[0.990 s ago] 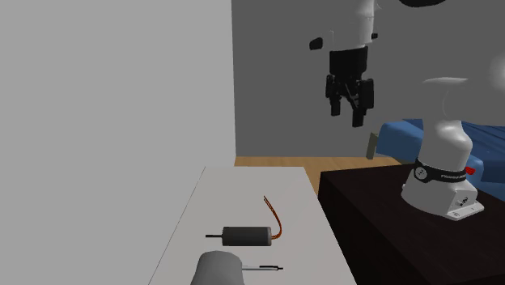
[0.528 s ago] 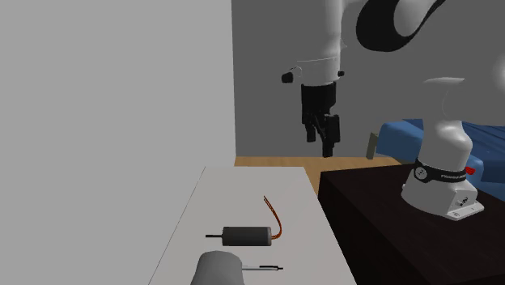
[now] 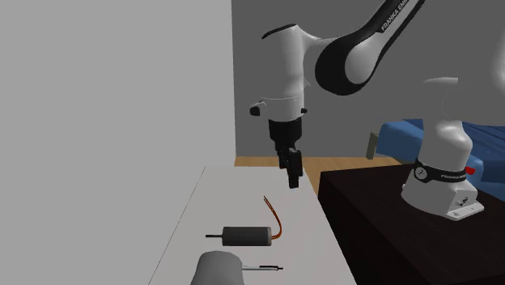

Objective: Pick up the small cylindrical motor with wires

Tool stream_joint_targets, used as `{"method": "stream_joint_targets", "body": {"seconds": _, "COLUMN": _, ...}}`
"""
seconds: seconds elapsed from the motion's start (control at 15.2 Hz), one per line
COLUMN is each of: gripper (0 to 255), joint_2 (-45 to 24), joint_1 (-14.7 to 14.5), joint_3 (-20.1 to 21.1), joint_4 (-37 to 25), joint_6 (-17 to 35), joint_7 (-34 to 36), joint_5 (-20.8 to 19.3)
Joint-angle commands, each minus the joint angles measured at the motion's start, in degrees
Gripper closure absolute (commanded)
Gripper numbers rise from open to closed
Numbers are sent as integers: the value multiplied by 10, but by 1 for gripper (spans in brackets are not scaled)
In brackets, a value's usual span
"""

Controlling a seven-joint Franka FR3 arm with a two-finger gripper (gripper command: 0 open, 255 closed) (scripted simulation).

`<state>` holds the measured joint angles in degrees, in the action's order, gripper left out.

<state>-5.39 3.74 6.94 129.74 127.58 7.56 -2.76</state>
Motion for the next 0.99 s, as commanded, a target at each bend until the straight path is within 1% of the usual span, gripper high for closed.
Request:
{"method": "stream_joint_targets", "body": {"seconds": 0.0, "gripper": 0, "joint_2": -46, "joint_1": 0, "joint_3": -2, "joint_4": -27, "joint_6": 20, "joint_7": 8, "joint_5": -8}}
{"method": "stream_joint_targets", "body": {"seconds": 0.4, "gripper": 0, "joint_2": -182, "joint_1": -5, "joint_3": -12, "joint_4": -131, "joint_6": 54, "joint_7": 26, "joint_5": -28}}
{"method": "stream_joint_targets", "body": {"seconds": 0.79, "gripper": 0, "joint_2": -319, "joint_1": -13, "joint_3": -24, "joint_4": -265, "joint_6": 61, "joint_7": 35, "joint_5": -38}}
{"method": "stream_joint_targets", "body": {"seconds": 0.92, "gripper": 0, "joint_2": -331, "joint_1": -13, "joint_3": -25, "joint_4": -273, "joint_6": 66, "joint_7": 36, "joint_5": -39}}
